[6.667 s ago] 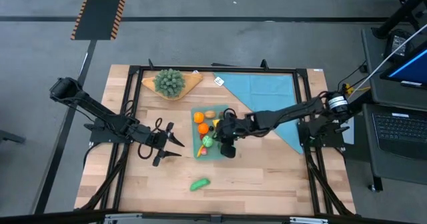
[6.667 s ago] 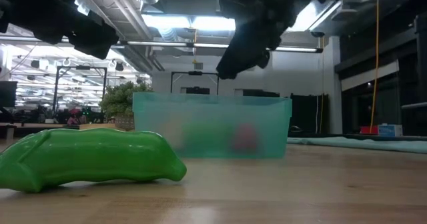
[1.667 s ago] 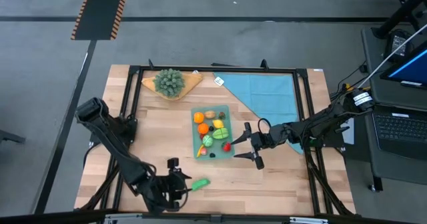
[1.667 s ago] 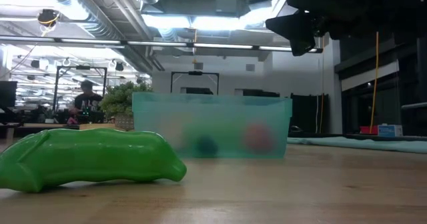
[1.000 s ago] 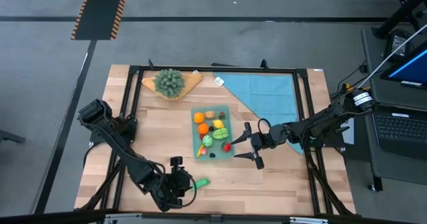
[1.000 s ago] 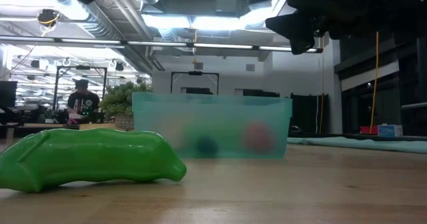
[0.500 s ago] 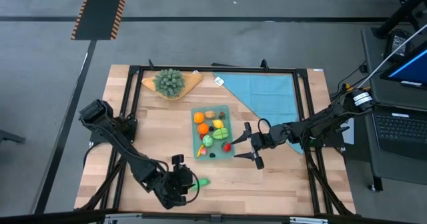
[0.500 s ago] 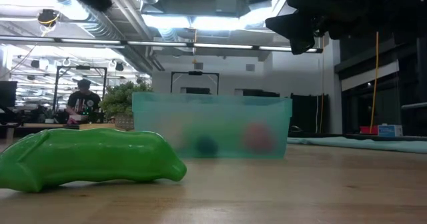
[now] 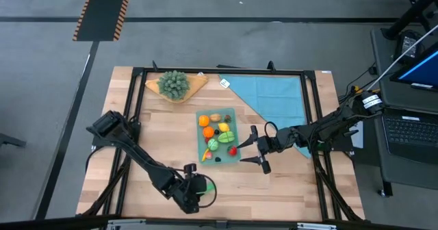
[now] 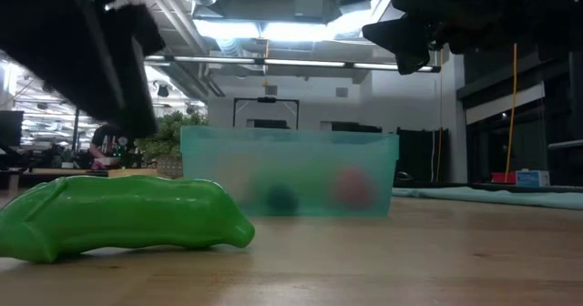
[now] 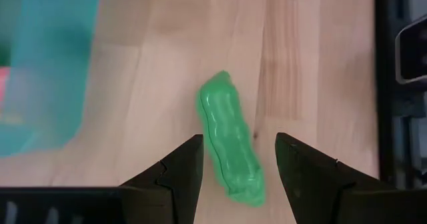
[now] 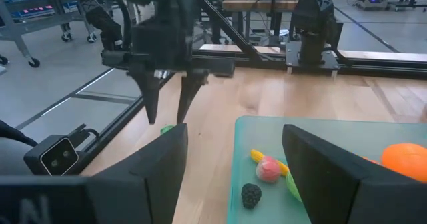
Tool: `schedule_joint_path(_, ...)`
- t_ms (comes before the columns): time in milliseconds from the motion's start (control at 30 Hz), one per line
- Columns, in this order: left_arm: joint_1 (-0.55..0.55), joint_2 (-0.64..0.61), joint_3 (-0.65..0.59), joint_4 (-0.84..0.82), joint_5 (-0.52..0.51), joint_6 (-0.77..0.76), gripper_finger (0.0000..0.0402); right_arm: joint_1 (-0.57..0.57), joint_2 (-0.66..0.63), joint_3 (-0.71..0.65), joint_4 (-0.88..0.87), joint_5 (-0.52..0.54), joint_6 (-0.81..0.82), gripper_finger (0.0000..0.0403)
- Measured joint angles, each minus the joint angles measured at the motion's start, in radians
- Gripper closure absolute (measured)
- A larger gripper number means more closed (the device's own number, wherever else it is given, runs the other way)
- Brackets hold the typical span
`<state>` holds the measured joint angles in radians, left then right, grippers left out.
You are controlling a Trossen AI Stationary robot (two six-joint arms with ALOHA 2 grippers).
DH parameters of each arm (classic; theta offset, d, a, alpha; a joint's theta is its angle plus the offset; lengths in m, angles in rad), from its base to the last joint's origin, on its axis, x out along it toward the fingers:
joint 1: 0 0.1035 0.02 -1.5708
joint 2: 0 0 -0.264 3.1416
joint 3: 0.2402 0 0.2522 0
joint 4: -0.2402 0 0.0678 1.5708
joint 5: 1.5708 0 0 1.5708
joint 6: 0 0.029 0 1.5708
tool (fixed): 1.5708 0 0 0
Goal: Pick and placing Produce into tupperware
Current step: Put the peas into the bin
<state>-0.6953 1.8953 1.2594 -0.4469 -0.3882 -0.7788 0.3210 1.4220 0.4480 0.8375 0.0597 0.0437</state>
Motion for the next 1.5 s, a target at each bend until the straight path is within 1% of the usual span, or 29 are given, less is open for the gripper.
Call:
schedule_joint_path(267,0.003,0.064,0.0,0.017,0.013,-0.005,0.0223,0.0,0.0,0.0,0.0,0.0,0.0,0.0157)
schedule_joint_path(533,0.004,0.128,-0.001,0.092,0.019,-0.007,0.0223,0.0,0.0,0.0,-0.001,0.0,-0.001,0.0157)
schedule_joint_path(900,0.016,0.137,0.001,0.097,0.045,0.002,0.0223,0.0,0.0,0.0,-0.003,0.0,-0.001,0.0157)
schedule_joint_path(1033,0.016,0.137,0.001,0.093,0.045,0.022,0.0237,0.0,0.0,0.0,-0.005,0.0,-0.001,0.0157)
schedule_joint_path(1300,0.016,0.137,0.0,0.097,0.044,0.022,0.0286,0.0,0.0,0.0,-0.005,0.0,0.0,0.0157)
schedule_joint_path(1400,0.016,0.137,0.0,0.097,0.044,0.023,0.0284,0.0,0.0,0.0,-0.004,0.0,0.0,0.0157)
schedule_joint_path(1500,0.016,0.138,0.0,0.097,0.044,0.029,0.0268,0.0,0.0,0.0,-0.004,0.0,0.0,0.0157)
